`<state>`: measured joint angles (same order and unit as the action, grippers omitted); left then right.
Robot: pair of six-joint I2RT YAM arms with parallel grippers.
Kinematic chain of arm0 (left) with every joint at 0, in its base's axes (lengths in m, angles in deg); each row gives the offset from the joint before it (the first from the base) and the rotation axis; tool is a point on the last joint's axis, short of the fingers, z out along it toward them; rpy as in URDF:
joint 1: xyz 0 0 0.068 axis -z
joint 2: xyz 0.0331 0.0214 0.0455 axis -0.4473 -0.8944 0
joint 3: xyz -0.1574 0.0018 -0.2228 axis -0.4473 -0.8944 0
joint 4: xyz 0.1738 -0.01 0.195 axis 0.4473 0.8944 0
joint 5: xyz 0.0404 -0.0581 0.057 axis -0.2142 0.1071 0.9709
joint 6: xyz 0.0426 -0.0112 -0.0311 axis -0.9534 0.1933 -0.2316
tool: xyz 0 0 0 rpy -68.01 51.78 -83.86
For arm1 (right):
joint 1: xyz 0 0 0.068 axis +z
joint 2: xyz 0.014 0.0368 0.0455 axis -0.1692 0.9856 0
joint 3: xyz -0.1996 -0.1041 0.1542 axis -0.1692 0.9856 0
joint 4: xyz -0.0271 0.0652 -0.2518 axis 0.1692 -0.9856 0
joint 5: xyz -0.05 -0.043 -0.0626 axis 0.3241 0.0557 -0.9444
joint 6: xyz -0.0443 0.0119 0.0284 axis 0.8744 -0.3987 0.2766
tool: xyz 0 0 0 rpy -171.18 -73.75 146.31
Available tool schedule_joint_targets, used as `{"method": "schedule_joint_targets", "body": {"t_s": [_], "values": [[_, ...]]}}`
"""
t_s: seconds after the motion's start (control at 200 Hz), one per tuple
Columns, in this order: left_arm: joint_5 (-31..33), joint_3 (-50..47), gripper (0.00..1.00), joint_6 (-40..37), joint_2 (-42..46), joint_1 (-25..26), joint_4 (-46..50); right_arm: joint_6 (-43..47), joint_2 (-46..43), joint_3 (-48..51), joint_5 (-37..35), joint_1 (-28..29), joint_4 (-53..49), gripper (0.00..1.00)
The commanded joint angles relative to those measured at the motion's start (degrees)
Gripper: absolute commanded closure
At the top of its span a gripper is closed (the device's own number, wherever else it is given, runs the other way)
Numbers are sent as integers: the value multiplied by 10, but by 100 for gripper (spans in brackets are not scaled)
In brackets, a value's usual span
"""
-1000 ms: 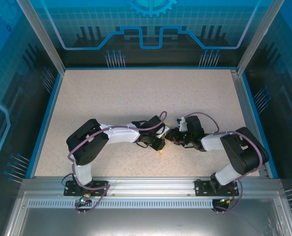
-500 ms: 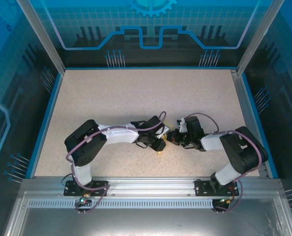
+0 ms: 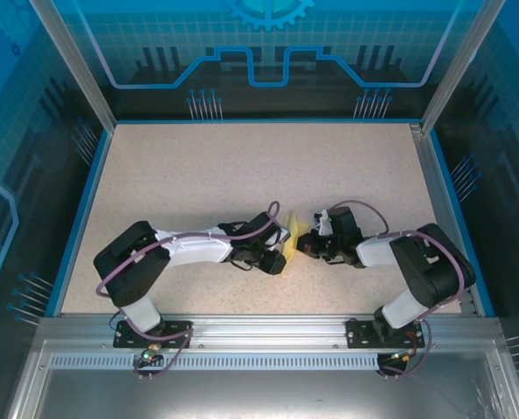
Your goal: Fold a paper plane with a square sheet of paper (pick it up from the middle)
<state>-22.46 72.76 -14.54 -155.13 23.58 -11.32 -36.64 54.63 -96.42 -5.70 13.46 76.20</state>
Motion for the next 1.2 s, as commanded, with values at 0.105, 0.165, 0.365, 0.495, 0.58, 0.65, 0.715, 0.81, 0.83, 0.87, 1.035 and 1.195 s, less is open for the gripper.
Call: {"method": "schedule_joint_targets", "body": {"t_s": [0.105, 0.165, 0.365, 0.495, 0.58, 0.65, 0.715, 0.81, 0.83, 0.87, 1.035, 1.195], "values": [[-15, -13, 65, 45, -3, 11, -62, 15, 6, -11, -2, 0, -15, 100], [-15, -12, 65, 46, -4, 11, -67, 17, 8, -12, -4, 1, -18, 100], [-15, -9, 66, 37, -29, 12, -58, 20, 10, -13, -8, 2, -26, 100], [-4, -5, 66, 27, -39, 14, -43, 21, 8, -16, -9, 2, -29, 100], [-2, -1, 66, 22, -44, 14, -35, 22, 8, -17, -10, 2, -33, 100], [5, 3, 66, 17, -48, 14, -26, 23, 9, -19, -9, 2, -35, 100], [7, 5, 67, 16, -52, 14, -21, 25, 9, -20, -11, 2, -40, 100], [14, 4, 69, 12, -53, 14, -11, 29, 11, -26, -16, 2, -49, 100], [16, 5, 70, 9, -53, 14, -8, 29, 11, -27, -16, 2, -49, 100], [22, 5, 72, 6, -54, 16, -1, 30, 11, -29, -17, 3, -52, 100], [33, 7, 76, -8, -59, 18, 24, 38, 17, -40, -28, 4, -69, 100], [35, 11, 78, -20, -64, 20, 35, 48, 21, -51, -41, 9, -103, 100]]}}
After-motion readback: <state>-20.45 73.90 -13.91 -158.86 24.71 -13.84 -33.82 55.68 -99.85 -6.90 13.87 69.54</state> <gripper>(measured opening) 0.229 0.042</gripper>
